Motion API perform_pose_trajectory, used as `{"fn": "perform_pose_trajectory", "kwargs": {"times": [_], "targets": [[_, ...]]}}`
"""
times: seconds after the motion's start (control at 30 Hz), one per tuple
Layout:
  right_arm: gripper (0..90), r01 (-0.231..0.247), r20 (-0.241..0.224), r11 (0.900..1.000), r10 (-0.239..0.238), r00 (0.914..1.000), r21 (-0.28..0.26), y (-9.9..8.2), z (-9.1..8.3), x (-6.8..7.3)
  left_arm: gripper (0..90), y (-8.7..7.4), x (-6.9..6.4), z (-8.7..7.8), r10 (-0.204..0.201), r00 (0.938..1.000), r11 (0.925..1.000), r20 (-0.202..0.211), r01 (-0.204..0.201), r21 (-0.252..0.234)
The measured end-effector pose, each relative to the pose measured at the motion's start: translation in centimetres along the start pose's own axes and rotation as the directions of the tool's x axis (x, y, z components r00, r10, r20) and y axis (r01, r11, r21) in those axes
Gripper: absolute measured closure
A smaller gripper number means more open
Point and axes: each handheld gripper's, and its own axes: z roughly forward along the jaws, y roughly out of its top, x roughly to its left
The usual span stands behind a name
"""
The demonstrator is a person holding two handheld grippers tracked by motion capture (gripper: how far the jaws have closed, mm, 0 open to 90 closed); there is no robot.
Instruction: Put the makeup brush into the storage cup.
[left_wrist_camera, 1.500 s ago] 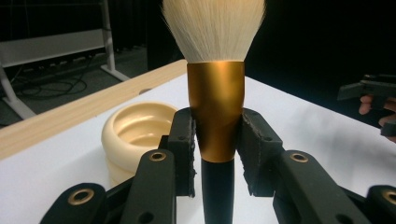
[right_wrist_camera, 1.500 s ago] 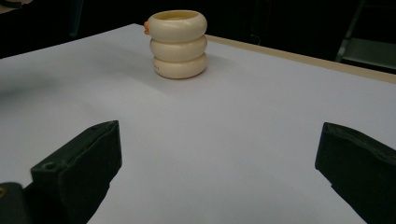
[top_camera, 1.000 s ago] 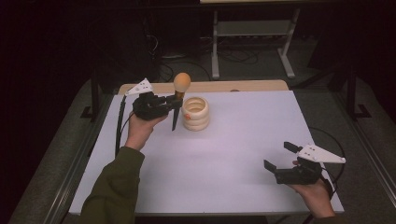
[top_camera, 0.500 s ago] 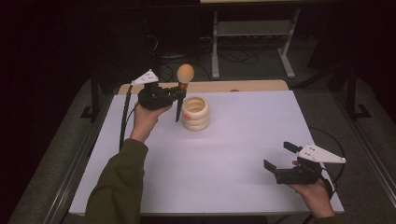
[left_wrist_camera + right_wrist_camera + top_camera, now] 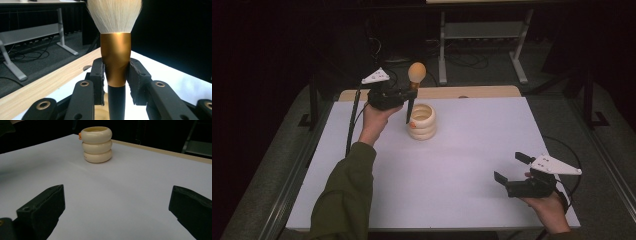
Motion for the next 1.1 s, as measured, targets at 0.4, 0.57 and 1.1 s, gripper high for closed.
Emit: {"fn": "perform_pose_trajectory", "kwargs": {"times": [0.4, 0.57, 1.1], "targets": [[0.0, -0.004, -0.003, 1.0, 0.004, 1.0, -0.006, 0.0, -0.1, -0.1, 67.8, 0.6, 0.5, 1.9, 0.01, 0.9999, 0.9999, 0.005, -0.01, -0.014], [0.0, -0.009, -0.002, 0.9999, 0.009, 1.0, -0.007, 0.0, -0.1, -0.1, 67.8, 0.4, 0.7, 2.6, 0.025, 0.9997, 0.9996, 0.003, -0.025, -0.013], [0.0, -0.01, -0.005, 0.9999, 0.01, 0.9999, -0.009, -0.1, -0.2, -0.3, 67.7, -1.3, 1.4, 4.5, 0.03, 0.9995, 0.999, -0.004, -0.03, 0.033]]}}
